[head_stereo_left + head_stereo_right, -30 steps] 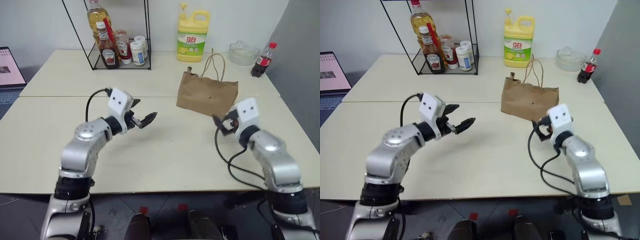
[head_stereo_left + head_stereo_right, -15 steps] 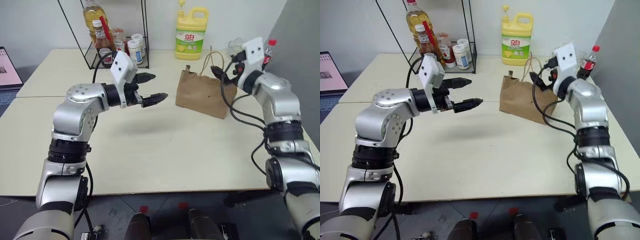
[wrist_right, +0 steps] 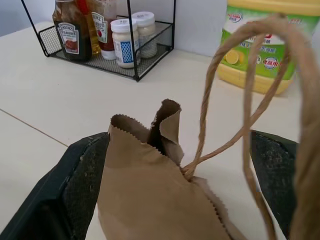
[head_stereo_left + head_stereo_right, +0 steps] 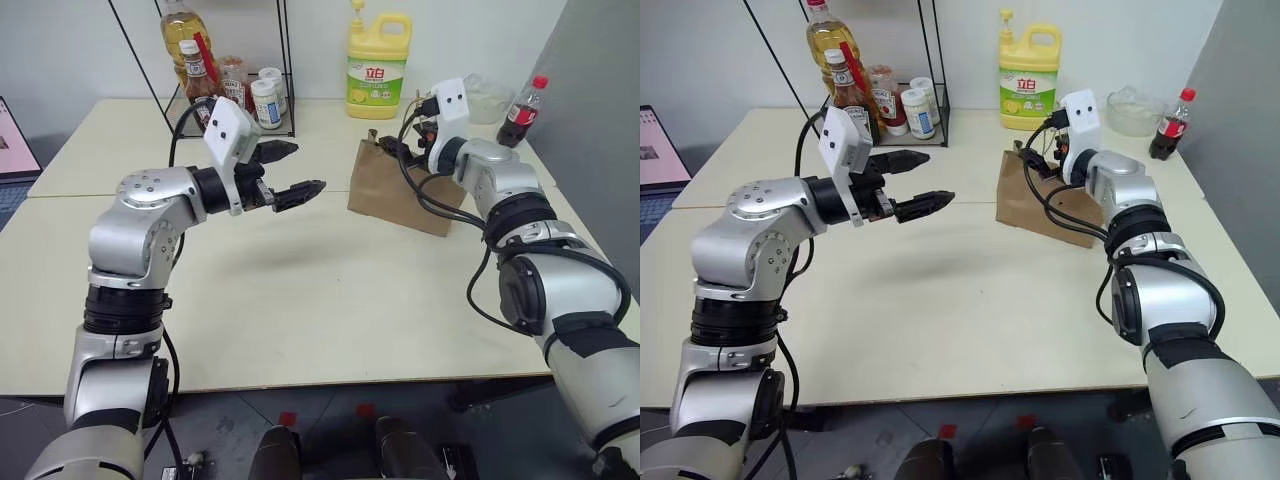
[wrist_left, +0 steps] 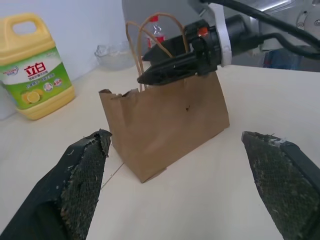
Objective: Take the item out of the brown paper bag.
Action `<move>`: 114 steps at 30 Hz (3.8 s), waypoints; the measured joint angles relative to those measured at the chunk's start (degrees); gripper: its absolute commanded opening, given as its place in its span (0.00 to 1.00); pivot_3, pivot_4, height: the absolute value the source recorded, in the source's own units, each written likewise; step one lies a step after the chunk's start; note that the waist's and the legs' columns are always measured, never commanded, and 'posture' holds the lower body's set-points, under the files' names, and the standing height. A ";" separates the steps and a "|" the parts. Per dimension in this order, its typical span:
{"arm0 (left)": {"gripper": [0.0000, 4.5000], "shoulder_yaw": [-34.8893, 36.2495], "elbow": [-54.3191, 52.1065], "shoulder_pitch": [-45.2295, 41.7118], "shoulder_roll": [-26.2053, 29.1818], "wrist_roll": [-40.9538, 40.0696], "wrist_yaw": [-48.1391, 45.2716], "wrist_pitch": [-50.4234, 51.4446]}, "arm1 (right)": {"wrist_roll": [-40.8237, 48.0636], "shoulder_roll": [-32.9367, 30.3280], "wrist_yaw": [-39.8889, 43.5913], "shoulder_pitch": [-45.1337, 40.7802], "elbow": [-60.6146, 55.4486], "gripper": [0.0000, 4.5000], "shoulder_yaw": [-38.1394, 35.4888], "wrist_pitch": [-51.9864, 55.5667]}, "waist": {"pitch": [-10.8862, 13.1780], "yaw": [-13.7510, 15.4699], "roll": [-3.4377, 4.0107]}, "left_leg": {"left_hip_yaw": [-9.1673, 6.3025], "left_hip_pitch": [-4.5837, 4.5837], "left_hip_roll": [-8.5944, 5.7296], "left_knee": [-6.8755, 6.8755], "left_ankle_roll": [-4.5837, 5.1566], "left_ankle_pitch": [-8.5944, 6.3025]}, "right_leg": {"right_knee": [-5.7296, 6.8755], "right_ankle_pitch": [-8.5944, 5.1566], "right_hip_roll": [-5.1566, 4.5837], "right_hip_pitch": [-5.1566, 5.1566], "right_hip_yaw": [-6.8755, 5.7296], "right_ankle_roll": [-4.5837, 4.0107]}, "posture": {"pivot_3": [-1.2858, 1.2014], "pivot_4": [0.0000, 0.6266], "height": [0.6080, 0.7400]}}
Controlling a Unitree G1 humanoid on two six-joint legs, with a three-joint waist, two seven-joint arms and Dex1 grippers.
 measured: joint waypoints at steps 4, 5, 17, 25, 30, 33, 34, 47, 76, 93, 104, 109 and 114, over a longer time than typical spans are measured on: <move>0.99 0.58 -1.37 1.34 0.83 -0.39 1.04 0.87 | 0.02 1.14 -2.11 -1.62 2.27 1.00 -1.80 1.63 | 0.00 -0.16 0.01 | -0.02 0.00 0.00 0.00 0.00 0.00 | 0.02 0.00 0.00 0.00 -0.01 0.00 | 0.52 0.24 1.00; 0.99 0.83 -1.50 1.74 0.94 -0.46 1.34 1.05 | 0.06 1.43 -2.88 -1.66 2.61 1.00 -2.40 2.08 | 0.00 -0.18 0.01 | -0.02 0.00 0.00 0.00 0.00 0.00 | 0.02 0.00 0.00 0.00 -0.02 0.00 | 0.52 0.24 1.00; 0.99 1.67 -4.16 2.77 2.65 -1.19 3.15 2.39 | 0.75 4.51 -7.88 -3.30 4.68 1.00 -7.60 3.89 | 0.01 -1.28 0.02 | -0.04 -0.01 -0.01 -0.01 -0.02 0.01 | 0.06 0.00 -0.02 0.00 -0.04 0.00 | 0.52 0.24 1.00; 1.00 2.05 -5.22 3.30 3.17 -1.51 3.36 2.64 | 2.03 4.74 -8.89 -3.62 4.98 0.79 -10.70 3.19 | 0.01 -1.29 0.02 | -0.06 -0.01 -0.04 -0.02 -0.02 0.01 | 0.06 0.00 -0.05 0.01 -0.07 0.00 | 0.52 0.24 1.00; 1.00 2.19 -6.01 4.35 3.26 -2.12 4.26 3.34 | 1.96 4.71 -8.39 -3.62 4.98 0.38 -10.80 2.24 | 0.01 -1.30 0.03 | -0.06 -0.02 -0.04 -0.01 -0.02 0.01 | 0.06 0.00 -0.05 0.01 -0.07 0.00 | 0.52 0.24 1.00; 1.00 2.56 -6.65 4.58 3.36 -2.37 4.52 3.34 | 1.90 4.58 -8.12 -3.62 5.00 0.20 -10.80 2.18 | 0.02 -1.30 0.03 | -0.05 -0.01 -0.04 -0.01 -0.03 0.01 | 0.07 0.00 -0.06 0.01 -0.07 0.00 | 0.52 0.24 1.00; 1.00 2.68 -6.85 4.66 3.37 -2.50 4.54 3.34 | 1.90 4.50 -7.99 -3.62 5.01 0.15 -10.80 2.16 | 0.02 -1.30 0.03 | -0.05 -0.01 -0.04 -0.01 -0.03 0.02 | 0.06 0.00 -0.06 0.01 -0.07 0.00 | 0.52 0.24 1.00; 1.00 2.88 -6.75 4.69 3.23 -3.11 4.72 3.43 | 1.96 4.58 -3.40 -5.15 5.00 0.09 -10.66 1.56 | 0.03 -1.32 0.06 | -0.05 -0.01 -0.05 -0.01 -0.03 0.02 | 0.07 0.00 -0.06 0.00 -0.07 0.00 | 0.52 0.24 1.00; 1.00 13.05 -29.54 28.04 3.64 -15.50 17.80 16.41 | 7.03 17.07 7.43 -12.23 1.70 0.09 -10.01 1.23 | 0.06 -1.51 0.09 | -0.17 -0.06 -0.05 0.02 0.12 -0.07 | 0.12 0.00 -0.08 0.02 -0.22 -0.02 | 0.52 0.24 1.00; 1.00 15.75 -32.50 31.70 4.59 -20.76 22.52 18.32 | 10.02 22.43 10.14 -13.02 -1.18 0.09 -9.98 2.90 | 0.08 -1.38 0.10 | -0.19 -0.05 -0.03 -0.01 0.14 -0.08 | 0.11 -0.02 -0.08 0.00 -0.26 -0.06 | 0.52 0.24 1.00; 1.00 20.09 -36.39 37.36 1.78 -22.79 28.35 17.95 | 11.18 27.05 1.95 -14.52 -1.15 0.09 -10.64 2.47 | 0.09 -1.09 0.00 | -0.27 -0.13 -0.04 0.03 0.14 -0.09 | 0.08 -0.03 -0.09 0.00 -0.33 -0.07 | 0.52 0.24 1.00; 1.00 22.18 -37.99 39.52 0.41 -23.70 31.49 17.21 | 11.23 27.63 -0.32 -14.52 -1.14 0.09 -11.07 2.10 | 0.09 -1.10 -0.02 | -0.29 -0.14 -0.03 0.04 0.14 -0.09 | 0.08 -0.03 -0.09 0.00 -0.36 -0.07 | 0.52 0.24 1.00; 1.00 22.36 -38.85 40.69 0.41 -24.57 32.48 17.02 | 11.23 27.78 -1.71 -14.52 -0.95 0.09 -11.13 0.99 | 0.09 -1.13 -0.02 | -0.30 -0.15 -0.03 0.04 0.14 -0.09 | 0.07 -0.03 -0.09 0.00 -0.37 -0.07 | 0.52 0.24 1.00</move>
